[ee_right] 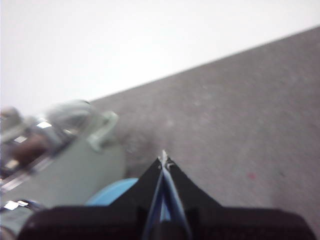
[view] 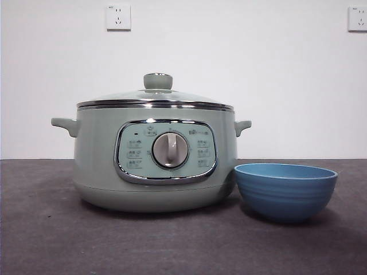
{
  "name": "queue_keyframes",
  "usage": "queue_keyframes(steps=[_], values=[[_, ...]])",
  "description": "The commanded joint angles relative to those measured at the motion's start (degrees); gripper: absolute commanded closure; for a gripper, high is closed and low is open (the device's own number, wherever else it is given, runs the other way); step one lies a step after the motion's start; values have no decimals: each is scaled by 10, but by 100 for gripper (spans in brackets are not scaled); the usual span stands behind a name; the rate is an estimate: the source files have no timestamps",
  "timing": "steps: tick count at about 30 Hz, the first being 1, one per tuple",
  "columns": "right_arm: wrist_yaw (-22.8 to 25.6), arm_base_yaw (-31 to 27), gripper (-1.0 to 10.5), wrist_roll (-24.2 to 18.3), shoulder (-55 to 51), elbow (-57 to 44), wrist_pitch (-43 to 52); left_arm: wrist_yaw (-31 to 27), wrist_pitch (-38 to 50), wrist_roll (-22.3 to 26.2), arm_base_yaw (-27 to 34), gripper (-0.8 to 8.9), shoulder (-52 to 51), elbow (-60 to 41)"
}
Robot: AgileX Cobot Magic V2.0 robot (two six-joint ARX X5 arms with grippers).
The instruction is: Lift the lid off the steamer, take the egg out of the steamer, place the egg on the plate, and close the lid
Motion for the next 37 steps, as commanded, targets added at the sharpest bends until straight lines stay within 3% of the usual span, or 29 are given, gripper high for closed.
queue_keyframes(steps=[1,7,21,28,37], values=[[-23,1,958,12,24,32,0,14,-22,-21,1,821,10,30],[-84,1,958,-23,114,131,-47,79,-85,-20,1,821,59,117],[-268,9,958,-220,355,419,-324,271,-228,32,1,821,236,320],[-285,38,958,-278,417,508,-451,328,-276,57,1,821,283,380],[-284,49,934,-287,426,513,-466,330,-294,71,1,809,289,391]])
